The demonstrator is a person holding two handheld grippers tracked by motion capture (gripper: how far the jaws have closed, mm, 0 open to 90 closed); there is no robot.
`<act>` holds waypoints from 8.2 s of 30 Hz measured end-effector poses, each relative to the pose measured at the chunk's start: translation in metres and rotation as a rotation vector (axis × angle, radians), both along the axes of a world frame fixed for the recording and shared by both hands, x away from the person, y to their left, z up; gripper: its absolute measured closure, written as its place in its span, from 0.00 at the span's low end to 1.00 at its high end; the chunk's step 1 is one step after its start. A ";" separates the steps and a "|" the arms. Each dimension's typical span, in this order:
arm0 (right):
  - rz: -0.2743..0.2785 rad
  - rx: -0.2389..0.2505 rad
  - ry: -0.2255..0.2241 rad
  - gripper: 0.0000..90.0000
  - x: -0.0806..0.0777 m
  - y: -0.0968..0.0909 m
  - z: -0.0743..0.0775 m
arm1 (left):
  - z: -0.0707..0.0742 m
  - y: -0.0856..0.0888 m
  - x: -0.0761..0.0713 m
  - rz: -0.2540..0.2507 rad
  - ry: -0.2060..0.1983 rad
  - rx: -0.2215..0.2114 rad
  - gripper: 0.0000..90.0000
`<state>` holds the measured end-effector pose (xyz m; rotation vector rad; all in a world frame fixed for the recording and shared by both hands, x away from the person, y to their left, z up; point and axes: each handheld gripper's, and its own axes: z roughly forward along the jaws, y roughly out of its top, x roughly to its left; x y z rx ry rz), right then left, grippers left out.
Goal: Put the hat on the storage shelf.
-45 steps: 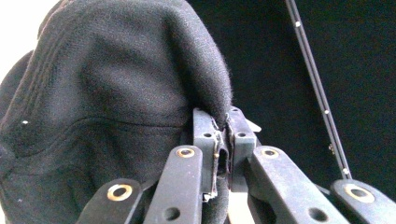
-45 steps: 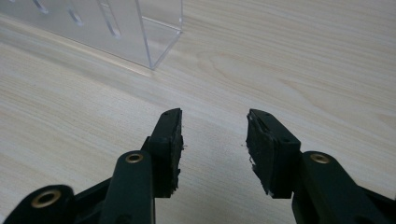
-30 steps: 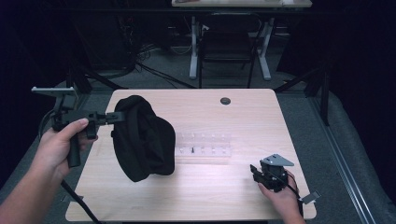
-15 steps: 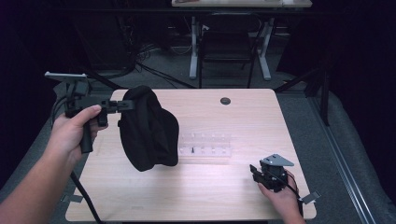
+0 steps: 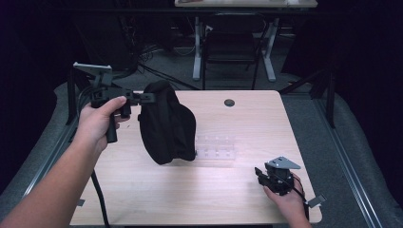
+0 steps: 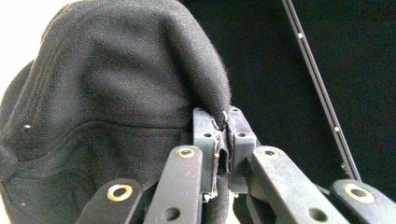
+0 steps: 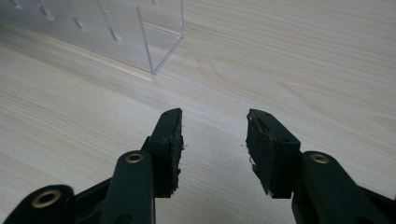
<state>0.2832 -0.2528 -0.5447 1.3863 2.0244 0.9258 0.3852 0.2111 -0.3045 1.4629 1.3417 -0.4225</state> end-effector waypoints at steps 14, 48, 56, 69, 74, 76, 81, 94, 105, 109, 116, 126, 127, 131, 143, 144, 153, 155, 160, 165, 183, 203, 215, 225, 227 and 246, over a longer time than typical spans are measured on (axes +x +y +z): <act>0.003 0.018 -0.005 0.62 0.000 -0.003 0.001 | -0.004 -0.010 0.014 0.024 0.014 0.058 0.95; 0.059 0.038 -0.047 0.68 0.000 0.013 0.025 | -0.007 -0.040 0.027 0.009 0.003 0.091 0.95; 0.146 0.055 -0.012 0.76 0.007 0.032 0.038 | -0.007 -0.043 0.029 0.015 0.004 0.098 0.95; 0.248 0.026 -0.032 0.80 0.018 0.065 0.060 | -0.008 -0.046 0.032 0.020 0.003 0.098 0.95; 0.282 0.035 -0.026 0.80 0.023 0.076 0.067 | -0.009 -0.048 0.032 0.014 -0.003 0.099 0.95; 0.297 0.030 -0.023 0.79 0.025 0.081 0.069 | -0.008 -0.049 0.032 0.011 -0.002 0.099 0.95; 0.326 0.027 -0.021 0.79 0.028 0.092 0.072 | -0.007 -0.050 0.033 0.009 -0.002 0.106 0.95; 0.375 -0.001 -0.021 0.82 0.032 0.116 0.074 | -0.006 -0.059 0.033 0.002 -0.002 0.105 0.94; 0.428 0.001 -0.016 0.82 0.034 0.139 0.068 | -0.006 -0.065 0.035 -0.005 -0.008 0.109 0.94; 0.446 0.004 -0.014 0.82 0.034 0.148 0.067 | -0.006 -0.066 0.035 -0.007 -0.007 0.109 0.94; 0.486 0.010 -0.032 0.82 0.031 0.164 0.073 | -0.005 -0.066 0.035 -0.002 -0.005 0.108 0.94; 0.515 -0.001 -0.040 0.83 0.028 0.174 0.080 | -0.005 -0.065 0.036 0.004 -0.008 0.118 0.94; 0.520 -0.007 -0.040 0.83 0.028 0.175 0.081 | -0.005 -0.065 0.036 0.004 -0.011 0.116 0.94; 0.529 -0.015 -0.048 0.83 0.026 0.181 0.082 | -0.004 -0.068 0.035 -0.003 -0.008 0.118 0.94; 0.516 -0.067 -0.069 0.93 0.026 0.186 0.083 | -0.003 -0.068 0.034 0.000 -0.015 0.125 0.93; 0.522 -0.082 -0.065 0.93 0.026 0.186 0.084 | -0.003 -0.069 0.034 0.000 -0.013 0.122 0.93; 0.527 -0.082 -0.064 0.94 0.026 0.183 0.083 | -0.004 -0.074 0.033 -0.021 -0.030 0.105 0.87; 0.527 -0.094 -0.062 0.94 0.025 0.183 0.084 | -0.003 -0.075 0.033 -0.029 -0.035 0.100 0.86; 0.524 -0.085 -0.059 0.95 0.025 0.182 0.084 | 0.001 -0.075 0.031 -0.029 -0.045 0.082 0.81; 0.522 -0.078 -0.060 0.95 0.025 0.182 0.083 | 0.002 -0.072 0.032 -0.032 -0.056 0.098 0.74; 0.504 -0.045 -0.048 0.95 0.025 0.172 0.078 | 0.004 -0.033 0.025 0.044 -0.075 0.112 0.66; 0.428 -0.005 0.017 0.94 0.029 0.143 0.058 | -0.014 0.011 0.018 0.120 -0.070 0.218 0.63; 0.404 -0.015 0.017 0.81 0.019 0.124 0.054 | -0.032 0.030 0.012 0.147 -0.058 0.338 0.63; 0.340 -0.053 -0.032 0.67 0.003 0.088 0.045 | -0.052 0.036 -0.001 0.171 -0.152 0.539 0.63; 0.324 -0.057 -0.039 0.66 0.000 0.079 0.042 | -0.059 0.038 -0.004 0.174 -0.172 0.568 0.63; 0.222 -0.074 -0.115 0.52 -0.001 0.030 0.021 | -0.145 0.065 -0.041 0.177 -0.244 0.603 0.53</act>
